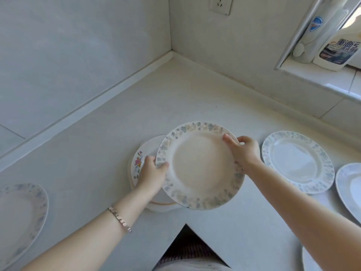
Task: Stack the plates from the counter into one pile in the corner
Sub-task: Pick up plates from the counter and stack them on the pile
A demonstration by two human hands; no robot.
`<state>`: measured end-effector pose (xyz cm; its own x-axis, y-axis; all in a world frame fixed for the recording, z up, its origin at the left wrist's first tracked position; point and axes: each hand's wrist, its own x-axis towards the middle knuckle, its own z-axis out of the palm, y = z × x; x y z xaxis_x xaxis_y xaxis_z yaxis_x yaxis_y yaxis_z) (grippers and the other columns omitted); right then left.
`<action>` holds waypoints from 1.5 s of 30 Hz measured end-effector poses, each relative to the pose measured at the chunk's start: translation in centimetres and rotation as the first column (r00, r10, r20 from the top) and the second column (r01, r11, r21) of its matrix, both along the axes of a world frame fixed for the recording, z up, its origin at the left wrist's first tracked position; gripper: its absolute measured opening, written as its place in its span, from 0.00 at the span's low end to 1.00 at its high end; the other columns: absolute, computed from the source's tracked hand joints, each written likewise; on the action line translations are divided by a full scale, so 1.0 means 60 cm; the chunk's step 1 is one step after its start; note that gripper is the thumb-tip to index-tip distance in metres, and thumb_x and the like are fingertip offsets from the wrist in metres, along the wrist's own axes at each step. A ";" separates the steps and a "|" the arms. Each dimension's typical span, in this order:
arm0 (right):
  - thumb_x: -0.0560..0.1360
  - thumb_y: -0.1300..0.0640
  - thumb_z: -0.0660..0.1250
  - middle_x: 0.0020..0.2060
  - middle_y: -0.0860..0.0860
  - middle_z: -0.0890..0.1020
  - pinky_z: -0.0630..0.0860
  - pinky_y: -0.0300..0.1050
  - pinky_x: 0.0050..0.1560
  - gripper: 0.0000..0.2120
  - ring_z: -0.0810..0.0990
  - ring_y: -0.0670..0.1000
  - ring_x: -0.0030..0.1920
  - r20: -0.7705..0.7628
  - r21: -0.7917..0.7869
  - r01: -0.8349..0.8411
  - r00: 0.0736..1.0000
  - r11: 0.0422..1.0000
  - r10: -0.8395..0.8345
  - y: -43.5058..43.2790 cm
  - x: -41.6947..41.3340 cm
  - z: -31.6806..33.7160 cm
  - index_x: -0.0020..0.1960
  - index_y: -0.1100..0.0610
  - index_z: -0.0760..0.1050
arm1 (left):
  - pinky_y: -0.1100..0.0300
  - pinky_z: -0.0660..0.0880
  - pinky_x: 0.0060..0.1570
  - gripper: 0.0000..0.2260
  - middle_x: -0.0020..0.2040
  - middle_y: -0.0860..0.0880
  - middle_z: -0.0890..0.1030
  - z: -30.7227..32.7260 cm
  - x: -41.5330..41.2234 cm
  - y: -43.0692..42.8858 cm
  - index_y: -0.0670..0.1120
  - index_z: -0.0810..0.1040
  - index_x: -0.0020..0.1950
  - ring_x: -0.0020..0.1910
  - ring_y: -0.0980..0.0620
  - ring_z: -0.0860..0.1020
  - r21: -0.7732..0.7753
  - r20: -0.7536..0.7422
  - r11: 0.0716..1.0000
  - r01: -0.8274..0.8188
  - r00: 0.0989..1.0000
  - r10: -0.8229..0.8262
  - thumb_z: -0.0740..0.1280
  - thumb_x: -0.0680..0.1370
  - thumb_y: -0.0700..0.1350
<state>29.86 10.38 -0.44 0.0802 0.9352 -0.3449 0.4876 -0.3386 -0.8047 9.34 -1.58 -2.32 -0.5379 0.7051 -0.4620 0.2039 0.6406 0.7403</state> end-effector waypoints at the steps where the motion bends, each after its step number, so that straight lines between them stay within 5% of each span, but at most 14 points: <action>1: 0.71 0.45 0.69 0.34 0.51 0.77 0.77 0.49 0.40 0.15 0.75 0.52 0.32 -0.007 -0.007 -0.003 1.000 1.000 0.003 -0.006 -0.019 -0.012 0.41 0.56 0.71 | 0.54 0.77 0.44 0.13 0.46 0.44 0.82 -0.001 -0.019 0.009 0.42 0.76 0.54 0.46 0.43 0.82 -0.012 -0.042 1.000 -0.027 0.999 0.027 0.65 0.73 0.47; 4: 0.72 0.51 0.69 0.42 0.53 0.77 0.74 0.44 0.36 0.13 0.77 0.53 0.39 -0.023 -0.026 -0.087 0.996 0.996 0.087 -0.024 -0.074 -0.045 0.49 0.55 0.68 | 0.53 0.78 0.47 0.17 0.51 0.41 0.82 -0.006 -0.071 0.025 0.41 0.77 0.55 0.50 0.41 0.81 -0.086 -0.142 0.994 -0.070 0.988 0.057 0.64 0.71 0.49; 9: 0.72 0.52 0.69 0.35 0.48 0.73 0.66 0.39 0.29 0.12 0.72 0.48 0.33 0.019 -0.006 -0.222 0.975 0.975 0.222 -0.043 -0.116 -0.078 0.41 0.56 0.67 | 0.47 0.76 0.57 0.19 0.58 0.38 0.79 -0.004 -0.119 0.032 0.41 0.75 0.61 0.56 0.37 0.78 -0.221 -0.268 0.972 -0.082 0.963 0.020 0.61 0.73 0.47; 12: 0.73 0.51 0.68 0.39 0.52 0.75 0.68 0.39 0.30 0.12 0.72 0.49 0.35 0.082 -0.022 -0.256 0.963 0.966 0.257 -0.045 -0.123 -0.090 0.44 0.58 0.68 | 0.51 0.73 0.62 0.19 0.61 0.39 0.77 -0.007 -0.125 0.037 0.42 0.73 0.64 0.58 0.38 0.77 -0.330 -0.314 0.943 -0.036 0.947 -0.073 0.59 0.76 0.49; 18: 0.73 0.45 0.66 0.42 0.52 0.76 0.70 0.44 0.36 0.16 0.74 0.52 0.40 0.348 -0.011 -0.363 0.872 0.932 0.344 -0.041 -0.110 -0.100 0.46 0.58 0.69 | 0.55 0.63 0.66 0.23 0.68 0.39 0.68 -0.021 -0.117 0.039 0.41 0.65 0.71 0.68 0.40 0.67 -0.473 -0.331 0.878 0.075 0.908 -0.256 0.54 0.79 0.51; 22: 0.73 0.42 0.64 0.43 0.49 0.75 0.69 0.41 0.31 0.20 0.75 0.52 0.40 0.529 -0.010 -0.434 0.762 0.901 0.373 -0.047 -0.100 -0.106 0.51 0.58 0.72 | 0.54 0.64 0.66 0.21 0.67 0.38 0.68 -0.028 -0.126 0.031 0.42 0.68 0.69 0.67 0.39 0.66 -0.386 -0.328 0.918 0.093 0.916 -0.231 0.55 0.79 0.51; 24: 0.73 0.45 0.66 0.47 0.49 0.74 0.70 0.38 0.34 0.20 0.76 0.50 0.43 0.367 0.022 -0.358 0.871 0.934 0.325 -0.046 -0.100 -0.112 0.57 0.58 0.72 | 0.56 0.68 0.60 0.16 0.62 0.40 0.73 -0.040 -0.138 0.031 0.45 0.74 0.62 0.64 0.42 0.70 -0.191 -0.247 0.978 0.080 0.961 -0.127 0.56 0.79 0.50; 26: 0.74 0.50 0.67 0.56 0.51 0.75 0.75 0.42 0.49 0.22 0.76 0.52 0.54 -0.064 -0.014 -0.194 0.979 0.981 0.193 -0.043 -0.106 -0.116 0.65 0.57 0.69 | 0.63 0.69 0.53 0.14 0.60 0.48 0.76 -0.051 -0.144 0.031 0.47 0.74 0.61 0.60 0.51 0.73 0.022 0.004 1.000 0.012 1.000 -0.013 0.54 0.81 0.47; 29: 0.79 0.50 0.59 0.65 0.49 0.73 0.70 0.50 0.66 0.21 0.72 0.51 0.64 -0.448 -0.158 -0.089 0.894 0.983 0.009 -0.044 -0.118 -0.122 0.71 0.51 0.65 | 0.57 0.68 0.66 0.19 0.69 0.50 0.73 -0.062 -0.143 0.029 0.47 0.68 0.71 0.66 0.52 0.72 0.120 0.293 0.987 -0.104 0.954 0.065 0.52 0.82 0.50; 34: 0.80 0.53 0.55 0.59 0.49 0.76 0.74 0.39 0.51 0.18 0.75 0.50 0.59 -0.559 -0.176 -0.035 0.826 0.984 -0.070 -0.056 -0.127 -0.130 0.69 0.52 0.69 | 0.50 0.69 0.67 0.19 0.63 0.49 0.79 -0.086 -0.143 0.020 0.50 0.75 0.66 0.62 0.50 0.77 0.144 0.453 0.951 -0.274 0.872 0.182 0.55 0.80 0.54; 41: 0.81 0.57 0.53 0.50 0.44 0.79 0.74 0.39 0.47 0.15 0.77 0.45 0.51 -0.581 -0.170 0.005 0.807 0.985 -0.104 -0.062 -0.133 -0.133 0.64 0.51 0.71 | 0.51 0.71 0.61 0.18 0.53 0.54 0.80 -0.097 -0.139 0.023 0.55 0.74 0.62 0.57 0.48 0.77 0.121 0.642 0.904 -0.411 0.726 0.244 0.47 0.82 0.54; 45: 0.81 0.53 0.53 0.59 0.50 0.78 0.74 0.46 0.57 0.17 0.75 0.51 0.60 -0.552 -0.193 -0.026 0.829 0.981 -0.086 -0.065 -0.126 -0.127 0.68 0.53 0.69 | 0.55 0.73 0.54 0.18 0.43 0.56 0.83 -0.085 -0.144 0.020 0.51 0.77 0.58 0.49 0.53 0.79 0.098 0.657 0.882 -0.461 0.696 0.291 0.50 0.82 0.54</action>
<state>22.30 6.51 -8.09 -0.1503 0.8504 -0.5042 -0.0360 -0.5144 -0.8568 0.68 -0.38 -7.42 -0.4450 0.6369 -0.6295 -0.5611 0.3496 0.7503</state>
